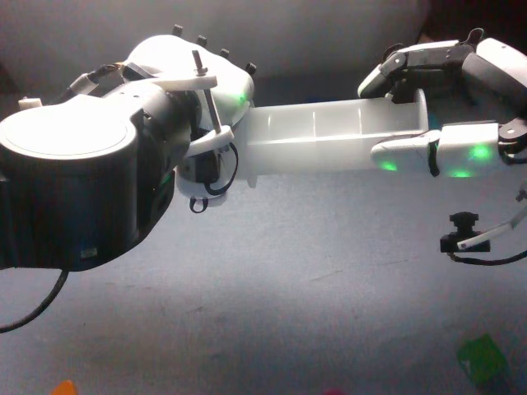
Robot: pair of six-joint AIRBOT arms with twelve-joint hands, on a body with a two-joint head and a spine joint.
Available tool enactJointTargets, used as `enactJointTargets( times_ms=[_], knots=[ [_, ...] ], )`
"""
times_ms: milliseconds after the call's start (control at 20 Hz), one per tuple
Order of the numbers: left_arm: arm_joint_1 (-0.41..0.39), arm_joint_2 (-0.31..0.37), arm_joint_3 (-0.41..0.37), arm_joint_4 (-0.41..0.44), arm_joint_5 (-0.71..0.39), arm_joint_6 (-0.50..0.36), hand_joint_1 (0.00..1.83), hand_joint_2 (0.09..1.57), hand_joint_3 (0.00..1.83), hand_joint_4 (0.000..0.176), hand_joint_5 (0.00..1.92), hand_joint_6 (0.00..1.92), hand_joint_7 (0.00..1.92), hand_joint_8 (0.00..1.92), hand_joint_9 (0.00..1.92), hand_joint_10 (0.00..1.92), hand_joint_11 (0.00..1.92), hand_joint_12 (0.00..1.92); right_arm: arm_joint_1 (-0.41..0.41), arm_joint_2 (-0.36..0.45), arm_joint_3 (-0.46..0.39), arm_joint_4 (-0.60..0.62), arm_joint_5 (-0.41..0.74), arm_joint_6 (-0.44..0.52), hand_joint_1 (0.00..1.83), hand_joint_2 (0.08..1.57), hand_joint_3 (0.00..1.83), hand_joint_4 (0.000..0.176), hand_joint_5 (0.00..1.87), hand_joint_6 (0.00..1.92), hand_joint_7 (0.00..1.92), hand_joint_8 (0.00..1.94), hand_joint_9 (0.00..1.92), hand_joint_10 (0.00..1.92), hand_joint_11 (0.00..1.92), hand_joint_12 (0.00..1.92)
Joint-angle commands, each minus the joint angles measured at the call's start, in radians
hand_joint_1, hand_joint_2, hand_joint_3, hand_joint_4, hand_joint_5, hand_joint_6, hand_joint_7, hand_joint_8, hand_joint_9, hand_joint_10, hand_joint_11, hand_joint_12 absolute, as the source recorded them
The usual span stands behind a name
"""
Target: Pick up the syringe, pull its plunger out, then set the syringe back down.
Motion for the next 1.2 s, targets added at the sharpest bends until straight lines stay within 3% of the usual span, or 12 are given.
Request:
enactJointTargets(
  times_ms=[0, 50, 100, 150, 250, 350, 500, 650, 800, 900, 950, 1150],
  knots=[
    [0.003, 0.011, -0.001, 0.088, 0.068, 0.051, 1.33, 1.26, 0.0, 0.0, 0.71, 1.27, 0.65, 1.57, 0.63, 1.6, 0.6, 1.47, 0.015, 0.01, 0.011, 0.013, 0.152, -0.013, 1.58, 1.13, 0.01, 0.0, 0.69, 0.65, 0.76, 1.16, 0.79, 1.24, 0.83, 1.57],
    [0.003, 0.011, -0.001, 0.088, 0.068, 0.051, 1.33, 1.26, 0.0, 0.0, 0.69, 1.28, 0.67, 1.57, 0.64, 1.6, 0.6, 1.47, 0.016, 0.007, 0.011, 0.003, 0.149, -0.017, 1.29, 1.1, 0.0, 0.0, 0.65, 0.33, 0.71, 0.61, 0.7, 0.73, 0.64, 1.18],
    [0.004, 0.011, -0.002, 0.088, 0.068, 0.051, 1.33, 1.26, 0.0, 0.0, 0.68, 1.28, 0.67, 1.56, 0.64, 1.6, 0.6, 1.47, 0.016, 0.004, 0.011, -0.009, 0.149, -0.02, 1.2, 1.09, 0.0, 0.0, 0.63, 0.13, 0.74, 0.28, 0.73, 0.41, 0.56, 1.05],
    [0.005, 0.012, -0.003, 0.088, 0.068, 0.051, 1.33, 1.26, 0.0, 0.0, 0.67, 1.3, 0.68, 1.54, 0.65, 1.6, 0.6, 1.46, 0.016, 0.002, 0.011, -0.017, 0.148, -0.02, 1.15, 1.08, 0.0, 0.0, 0.59, 0.04, 0.71, 0.1, 0.7, 0.21, 0.48, 0.99],
    [0.006, 0.012, -0.005, 0.088, 0.068, 0.051, 1.33, 1.26, 0.0, 0.0, 0.67, 1.31, 0.68, 1.54, 0.65, 1.6, 0.62, 1.47, 0.018, 0.001, 0.011, -0.02, 0.136, -0.024, 1.03, 1.06, 0.0, 0.0, 0.51, 0.0, 0.57, 0.0, 0.57, 0.03, 0.29, 0.99],
    [0.009, 0.012, -0.007, 0.088, 0.068, 0.051, 1.33, 1.26, 0.0, 0.0, 0.67, 1.3, 0.68, 1.54, 0.65, 1.59, 0.6, 1.47, 0.018, 0.001, 0.011, -0.034, 0.12, -0.026, 0.91, 1.02, 0.0, 0.0, 0.37, 0.0, 0.4, 0.0, 0.42, 0.0, 0.11, 0.97],
    [0.02, 0.014, -0.014, 0.088, 0.068, 0.051, 1.33, 1.26, 0.0, 0.0, 0.67, 1.31, 0.69, 1.53, 0.65, 1.59, 0.6, 1.47, 0.013, 0.003, 0.01, -0.093, 0.095, -0.03, 0.83, 0.94, 0.0, 0.0, 0.24, 0.0, 0.24, 0.0, 0.26, 0.0, 0.0, 0.93],
    [0.03, 0.014, -0.016, 0.088, 0.068, 0.04, 1.32, 1.27, 0.0, 0.0, 0.65, 1.32, 0.68, 1.56, 0.63, 1.6, 0.59, 1.49, 0.014, 0.016, 0.002, -0.123, 0.051, -0.027, 0.65, 0.93, 0.0, 0.006, 0.03, 0.0, 0.02, 0.0, 0.03, 0.0, 0.0, 0.55],
    [0.048, 0.011, -0.02, 0.088, 0.07, 0.012, 1.32, 1.27, 0.0, 0.0, 0.65, 1.32, 0.68, 1.56, 0.63, 1.61, 0.58, 1.5, 0.011, 0.051, -0.04, -0.124, 0.018, -0.059, 0.61, 0.92, 0.0, 0.007, 0.01, 0.0, 0.0, 0.0, 0.0, 0.0, 0.0, 0.46],
    [0.062, 0.007, -0.02, 0.088, 0.07, -0.005, 1.32, 1.27, 0.0, 0.0, 0.65, 1.31, 0.67, 1.57, 0.65, 1.61, 0.6, 1.51, 0.013, 0.081, -0.08, -0.124, 0.013, -0.12, 0.14, 0.88, 0.0, 0.007, 0.0, 0.0, 0.0, 0.0, 0.0, 0.0, 0.0, 0.32],
    [0.071, 0.004, -0.018, 0.088, 0.07, -0.03, 1.33, 1.27, 0.0, 0.0, 0.66, 1.31, 0.67, 1.57, 0.64, 1.6, 0.6, 1.5, 0.02, 0.1, -0.101, -0.124, 0.006, -0.156, 0.04, 0.87, 0.0, 0.006, 0.0, 0.0, 0.0, 0.0, 0.0, 0.0, 0.0, 0.31],
    [0.097, -0.02, -0.006, 0.088, 0.069, -0.05, 1.32, 1.27, 0.0, 0.0, 0.63, 1.34, 0.68, 1.56, 0.63, 1.61, 0.57, 1.52, 0.062, 0.172, -0.184, -0.124, -0.023, -0.304, 0.02, 0.87, 0.0, 0.005, 0.0, 0.0, 0.0, 0.0, 0.0, 0.0, 0.0, 0.42]
  ],
)
